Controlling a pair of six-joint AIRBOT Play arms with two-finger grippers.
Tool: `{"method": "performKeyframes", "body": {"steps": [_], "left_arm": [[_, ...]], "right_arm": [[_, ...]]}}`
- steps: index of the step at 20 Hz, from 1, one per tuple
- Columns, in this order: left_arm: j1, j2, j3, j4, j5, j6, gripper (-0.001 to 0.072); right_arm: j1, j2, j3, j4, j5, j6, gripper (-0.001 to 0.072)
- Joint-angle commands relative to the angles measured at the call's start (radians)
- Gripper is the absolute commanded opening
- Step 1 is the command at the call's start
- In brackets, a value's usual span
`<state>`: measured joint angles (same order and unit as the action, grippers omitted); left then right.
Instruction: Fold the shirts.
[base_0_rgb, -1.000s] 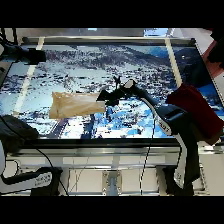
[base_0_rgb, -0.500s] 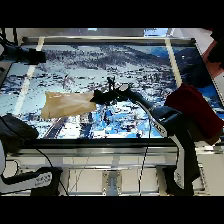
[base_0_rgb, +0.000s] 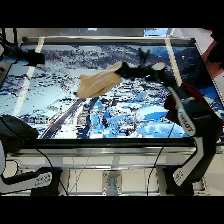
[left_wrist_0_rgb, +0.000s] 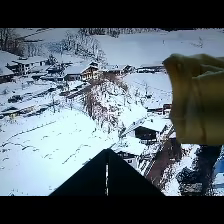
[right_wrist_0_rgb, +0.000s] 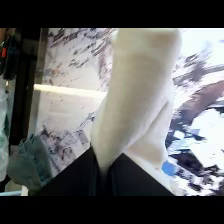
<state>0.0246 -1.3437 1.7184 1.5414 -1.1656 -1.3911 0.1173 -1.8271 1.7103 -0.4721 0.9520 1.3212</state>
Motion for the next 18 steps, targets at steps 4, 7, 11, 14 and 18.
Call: {"method": "performKeyframes", "body": {"steps": [4, 7, 11, 14, 18], "left_arm": [[0.0, 0.0, 0.0, 0.002, 0.049, -0.06, 0.0014], [0.0, 0.0, 0.0, -0.025, 0.061, -0.088, 0.0014], [0.0, 0.0, 0.0, -0.08, 0.06, -0.087, 0.0013], [0.0, 0.0, 0.0, -0.08, 0.057, -0.087, 0.0014], [0.0, 0.0, 0.0, -0.089, 0.026, -0.11, 0.0014]], "right_arm": [[-0.413, 0.306, 0.0, -0.399, 0.32, 0.167, 0.0025], [-0.615, 0.43, 0.0, -0.494, 0.466, 0.167, 0.0024], [-0.853, 0.494, -0.003, -0.799, 0.768, 0.167, 0.0024], [-0.98, 0.504, -0.003, -0.966, 0.866, 0.149, 0.0024], [-1.049, 0.504, -0.06, -1.152, 0.879, 0.148, 0.0025]]}}
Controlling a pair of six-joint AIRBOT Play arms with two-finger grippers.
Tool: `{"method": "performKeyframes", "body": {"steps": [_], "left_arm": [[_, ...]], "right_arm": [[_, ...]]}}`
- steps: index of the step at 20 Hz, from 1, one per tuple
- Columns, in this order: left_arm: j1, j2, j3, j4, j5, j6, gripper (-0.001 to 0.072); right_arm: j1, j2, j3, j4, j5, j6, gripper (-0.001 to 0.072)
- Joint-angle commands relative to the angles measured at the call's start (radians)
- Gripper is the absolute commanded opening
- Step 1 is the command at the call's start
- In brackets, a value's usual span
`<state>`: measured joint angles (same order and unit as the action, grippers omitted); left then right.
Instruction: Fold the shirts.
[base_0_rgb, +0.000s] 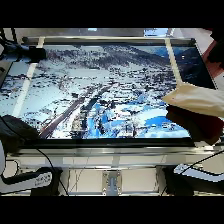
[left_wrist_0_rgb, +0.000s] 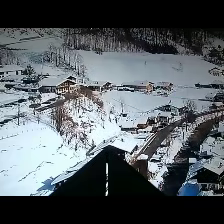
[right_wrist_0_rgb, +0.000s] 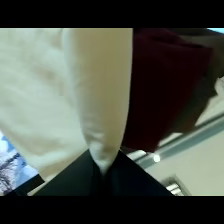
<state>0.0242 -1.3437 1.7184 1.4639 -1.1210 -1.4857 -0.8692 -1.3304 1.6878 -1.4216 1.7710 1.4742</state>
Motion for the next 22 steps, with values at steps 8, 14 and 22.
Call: {"method": "performKeyframes", "body": {"steps": [8, 14, 22], "left_arm": [[0.0, 0.0, 0.0, -0.106, -0.022, -0.014, 0.0014], [0.0, 0.0, 0.0, -0.129, 0.012, -0.014, 0.0014], [-0.021, -0.005, 0.0, -0.212, -0.025, -0.01, 0.0014]], "right_arm": [[-0.06, 0.013, -0.315, -0.096, -0.092, 0.033, 0.0408], [0.023, 0.102, -0.237, 0.823, -0.429, -0.261, 0.0408], [0.708, 0.096, -0.317, 0.585, -0.806, -0.503, 0.0407]]}}
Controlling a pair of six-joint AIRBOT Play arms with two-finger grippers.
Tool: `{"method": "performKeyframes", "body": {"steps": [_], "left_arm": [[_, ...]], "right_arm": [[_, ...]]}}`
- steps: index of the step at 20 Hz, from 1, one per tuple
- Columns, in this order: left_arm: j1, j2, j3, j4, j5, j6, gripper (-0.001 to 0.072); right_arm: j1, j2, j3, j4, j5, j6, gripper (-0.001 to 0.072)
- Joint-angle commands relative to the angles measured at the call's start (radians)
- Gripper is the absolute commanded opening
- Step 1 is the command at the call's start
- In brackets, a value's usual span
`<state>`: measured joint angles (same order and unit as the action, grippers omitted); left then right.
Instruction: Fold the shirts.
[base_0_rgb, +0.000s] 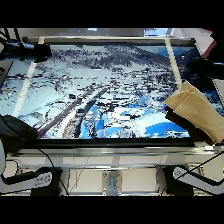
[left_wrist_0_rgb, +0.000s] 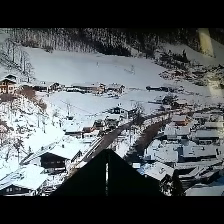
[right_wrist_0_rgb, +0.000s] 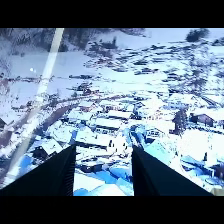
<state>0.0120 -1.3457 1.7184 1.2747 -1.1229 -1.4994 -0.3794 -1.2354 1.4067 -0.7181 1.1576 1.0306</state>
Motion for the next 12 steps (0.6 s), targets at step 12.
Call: {"method": "performKeyframes", "body": {"steps": [12], "left_arm": [[-0.032, -0.005, 0.0, -0.022, -0.099, 0.007, 0.0014]], "right_arm": [[0.456, 0.001, -0.047, -0.798, -0.327, -0.07, 0.0141]]}}
